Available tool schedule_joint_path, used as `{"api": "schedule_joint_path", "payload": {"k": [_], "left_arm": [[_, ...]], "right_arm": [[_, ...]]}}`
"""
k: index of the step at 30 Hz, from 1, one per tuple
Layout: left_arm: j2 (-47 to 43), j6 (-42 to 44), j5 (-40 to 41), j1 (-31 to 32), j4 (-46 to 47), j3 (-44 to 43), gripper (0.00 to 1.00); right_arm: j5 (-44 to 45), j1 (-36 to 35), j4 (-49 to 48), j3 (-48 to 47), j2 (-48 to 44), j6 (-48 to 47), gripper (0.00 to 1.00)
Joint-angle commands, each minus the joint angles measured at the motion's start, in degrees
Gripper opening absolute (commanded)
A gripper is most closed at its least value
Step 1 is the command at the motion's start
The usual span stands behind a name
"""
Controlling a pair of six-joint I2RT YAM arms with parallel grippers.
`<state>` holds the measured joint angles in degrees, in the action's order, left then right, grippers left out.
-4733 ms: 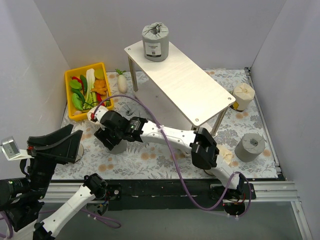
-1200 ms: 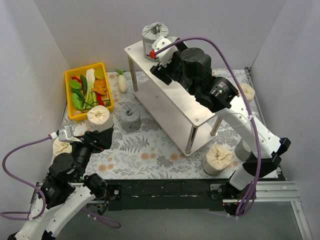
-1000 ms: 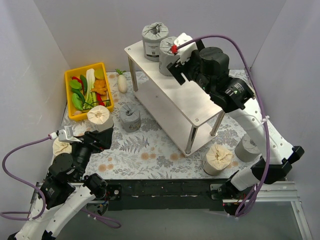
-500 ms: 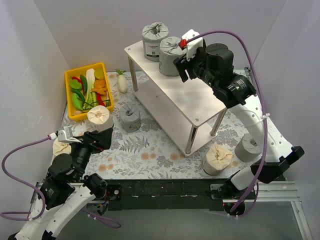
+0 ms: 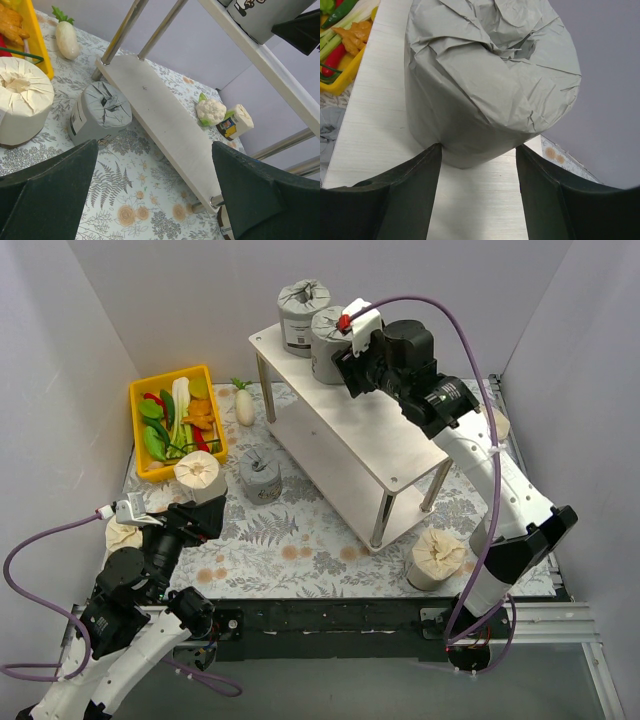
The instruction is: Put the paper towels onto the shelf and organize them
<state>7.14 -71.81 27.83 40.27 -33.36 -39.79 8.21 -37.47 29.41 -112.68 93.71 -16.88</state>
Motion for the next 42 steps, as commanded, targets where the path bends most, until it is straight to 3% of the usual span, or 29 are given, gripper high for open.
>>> {"api": "schedule_joint_path", "payload": {"k": [1, 7, 13, 18, 22, 25, 26, 29, 34, 42], "left_arm": [[0.77, 0.71, 0.11, 0.16, 0.14, 0.24, 0.98], [0.77, 0.62, 0.47, 0.16, 0.05, 0.33, 0.98], [0.42, 0.8, 0.2, 0.16, 0.32, 0.15, 0.98], [-1.24, 1.5, -1.29, 0.16, 1.11, 0.33, 0.98], [-4.49, 2.02, -2.96, 0.16, 2.51, 0.59, 0.98], [-6.96, 2.46, -3.31, 0.16, 3.3, 1.03, 0.98], [-8.87, 2.55, -3.31, 0.16, 3.48, 1.12, 0.98], [-12.23, 2.47, -3.23, 0.16, 3.57, 1.12, 0.98], [-13.2, 1.76, -2.26, 0.16, 2.78, 0.24, 0.98], [-13.2, 1.76, -2.61, 0.16, 2.87, 0.15, 0.98]], "right_arm": [[0.93, 0.65, -2.52, -4.21, 1.56, -0.78, 0.67], [0.94, 0.65, 2.41, -6.15, 0.43, 2.03, 0.69], [-3.99, 0.47, -1.73, 2.56, -8.45, 3.42, 0.75], [-7.24, -0.31, 1.18, -2.0, -8.46, 10.1, 0.71], [-5.67, -5.67, 0.4, -4.91, -6.88, 13.28, 0.66], [1.33, -13.92, 0.73, -8.67, -3.11, 8.2, 0.7], [3.03, -15.6, 2.04, -14.09, 0.82, 7.66, 0.72], [3.31, -18.16, 6.8, -20.99, 7.78, 10.46, 0.71], [1.46, -21.85, 2.06, -11.6, 9.29, 11.61, 0.69], [3.31, -24.75, 6.71, -13.97, 18.52, 10.12, 0.67]]}}
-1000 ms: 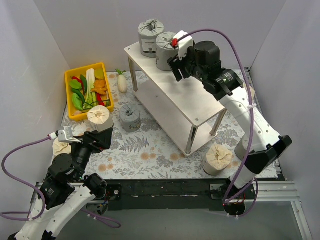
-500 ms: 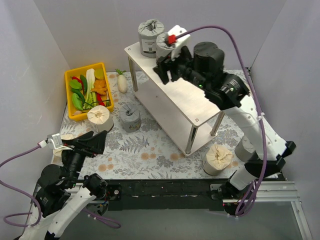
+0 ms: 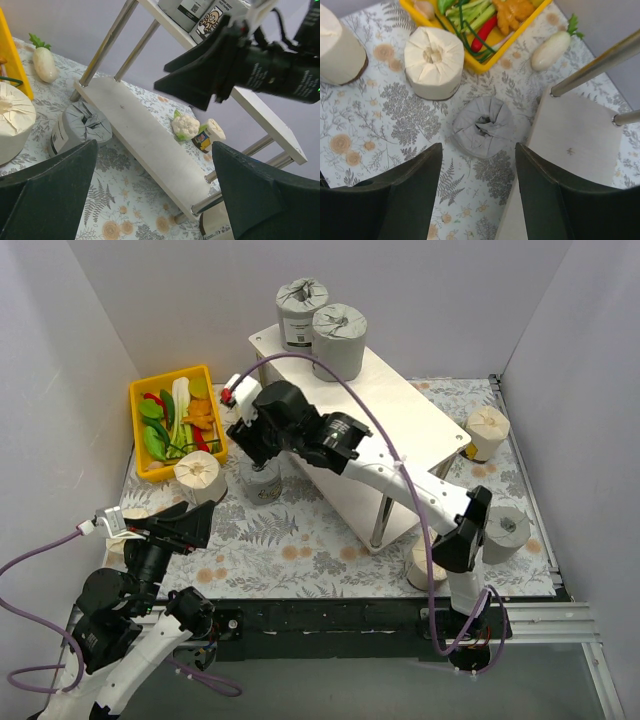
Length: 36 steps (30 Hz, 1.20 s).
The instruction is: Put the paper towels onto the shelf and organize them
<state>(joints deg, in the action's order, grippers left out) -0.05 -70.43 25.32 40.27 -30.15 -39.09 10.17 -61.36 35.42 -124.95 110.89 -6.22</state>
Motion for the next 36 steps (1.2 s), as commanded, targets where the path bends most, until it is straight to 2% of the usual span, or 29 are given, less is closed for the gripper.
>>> {"api": "schedule_joint_path", "payload": {"k": [1, 11, 16, 31, 36], "left_arm": [[-6.01, 0.39, -0.01, 0.16, -0.35, -0.55, 0.98], [-6.01, 0.47, 0.34, 0.16, -0.35, -0.46, 0.98], [-5.92, 0.47, 0.52, 0.16, -0.35, -0.37, 0.98], [-5.75, 0.56, 0.78, 0.16, -0.35, -0.02, 0.98], [-5.57, 0.56, 0.78, 0.16, -0.35, -0.02, 0.98]], "right_arm": [[1.08, -0.78, 0.7, -1.1, 2.65, -0.64, 0.67], [-2.44, -0.78, -0.61, -1.01, 11.45, 0.15, 0.65], [-2.53, -0.78, -1.4, -1.53, 15.57, -0.02, 0.68], [-1.21, -0.42, -3.43, 1.02, 21.29, -5.29, 0.71], [0.63, -0.42, -3.6, 2.69, 22.17, -6.79, 0.66]]}}
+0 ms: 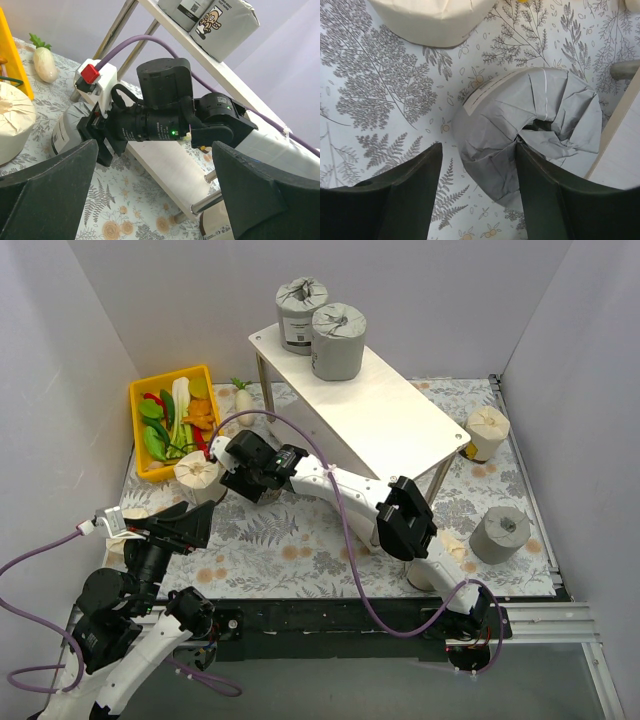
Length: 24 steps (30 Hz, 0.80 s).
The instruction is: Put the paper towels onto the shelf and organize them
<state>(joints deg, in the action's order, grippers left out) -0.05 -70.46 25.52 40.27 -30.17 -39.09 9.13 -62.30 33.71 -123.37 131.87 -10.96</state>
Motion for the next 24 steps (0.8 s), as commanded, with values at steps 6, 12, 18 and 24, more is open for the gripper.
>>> {"api": "schedule_joint_path", "payload": {"k": [6, 12, 18, 24], "left_arm": [[-5.83, 0.5, 0.76, 0.16, -0.5, -0.02, 0.98], [-5.83, 0.41, 0.85, 0.16, -0.59, -0.11, 0.98], [-5.83, 0.41, 0.85, 0.16, -0.5, -0.02, 0.98], [-5.75, 0.41, 0.94, 0.16, -0.5, -0.02, 0.98]], "right_arm": [[3.71, 0.52, -2.25, 1.64, 0.76, -2.92, 0.45], [3.36, 0.52, -3.13, 2.44, 0.14, -3.37, 0.53], [4.58, 0.52, -2.43, 2.08, 0.31, -2.4, 0.66], [2.74, 0.52, -1.9, 1.82, 0.93, -1.7, 0.62]]}}
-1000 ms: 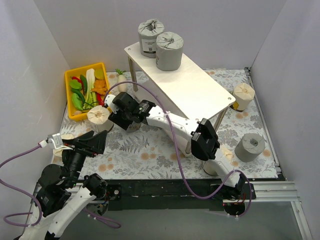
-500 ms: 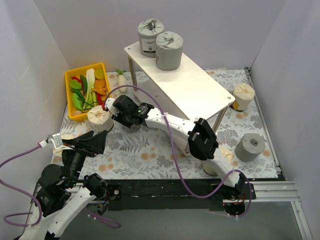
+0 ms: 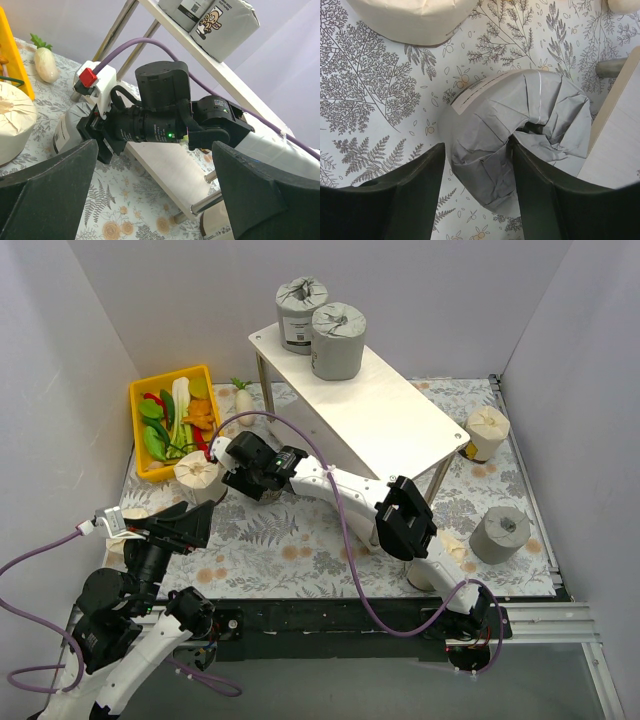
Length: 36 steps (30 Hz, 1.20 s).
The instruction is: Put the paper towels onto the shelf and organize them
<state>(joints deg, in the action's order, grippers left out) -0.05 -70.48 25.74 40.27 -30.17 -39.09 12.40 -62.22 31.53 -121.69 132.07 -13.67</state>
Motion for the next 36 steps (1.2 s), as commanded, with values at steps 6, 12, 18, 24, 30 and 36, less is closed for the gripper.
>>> {"api": "schedule_joint_path", "payload": {"k": [6, 12, 18, 24, 30, 36], "left_arm": [[-5.57, 0.43, 0.89, 0.16, -0.5, 0.07, 0.98], [-5.48, 0.43, 0.89, 0.16, -0.59, 0.07, 0.98], [-5.31, 0.43, 0.89, 0.16, -0.5, 0.07, 0.98], [-5.39, 0.43, 0.89, 0.16, -0.5, 0.07, 0.98], [-5.39, 0.43, 0.98, 0.16, -0.5, 0.07, 0.98], [-5.31, 0.43, 0.98, 0.16, -0.59, 0.07, 0.98]], "right_arm": [[-0.8, 0.34, 0.73, 0.31, 1.08, 0.75, 0.58], [2.79, -0.27, 0.11, 0.31, 1.7, -1.44, 0.72], [5.43, -0.98, -1.47, 0.22, 0.65, -2.5, 0.79], [5.7, -1.24, -2.52, 0.49, 0.2, -3.91, 0.77], [5.61, -1.24, -2.52, 1.45, 1.52, -4.43, 0.77], [5.26, -1.24, -1.74, 1.37, 2.93, -5.4, 0.68]]}}
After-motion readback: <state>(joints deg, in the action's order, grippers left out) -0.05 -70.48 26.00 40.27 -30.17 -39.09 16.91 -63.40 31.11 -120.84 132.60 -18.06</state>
